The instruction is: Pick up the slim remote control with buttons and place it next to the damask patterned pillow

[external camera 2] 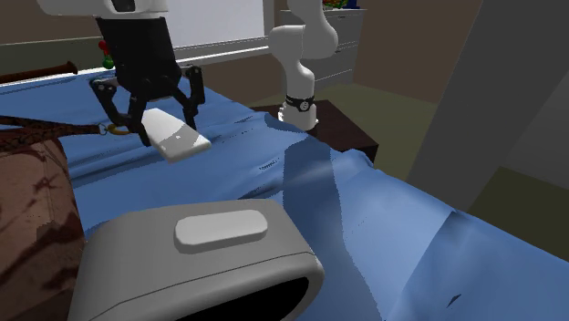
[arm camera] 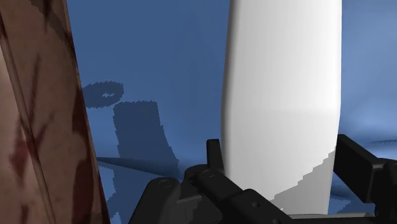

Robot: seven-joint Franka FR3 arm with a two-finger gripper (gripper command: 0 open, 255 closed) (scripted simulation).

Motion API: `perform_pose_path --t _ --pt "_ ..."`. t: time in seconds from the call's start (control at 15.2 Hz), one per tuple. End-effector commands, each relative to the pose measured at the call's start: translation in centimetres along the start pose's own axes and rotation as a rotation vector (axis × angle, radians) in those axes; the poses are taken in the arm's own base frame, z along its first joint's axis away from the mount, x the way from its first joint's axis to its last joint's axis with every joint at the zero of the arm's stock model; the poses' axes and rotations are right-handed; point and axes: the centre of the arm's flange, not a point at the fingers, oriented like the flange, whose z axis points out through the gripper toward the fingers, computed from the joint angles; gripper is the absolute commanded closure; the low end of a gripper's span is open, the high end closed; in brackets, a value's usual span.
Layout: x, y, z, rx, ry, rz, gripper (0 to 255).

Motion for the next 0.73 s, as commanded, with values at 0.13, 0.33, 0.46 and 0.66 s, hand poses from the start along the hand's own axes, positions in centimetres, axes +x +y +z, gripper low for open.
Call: perform_pose_path --t 0.13,0.33,0.46,0.66 --pt "0.0 0.1 2.1 -0.001 0.000 0.000 255" --pt "0.0 0.1 3.7 -0.001 0.000 0.000 255" --pt "0.0 0.1 4.8 -0.001 0.000 0.000 255" --pt "0.0 0.0 6.3 -0.001 0.000 0.000 255"
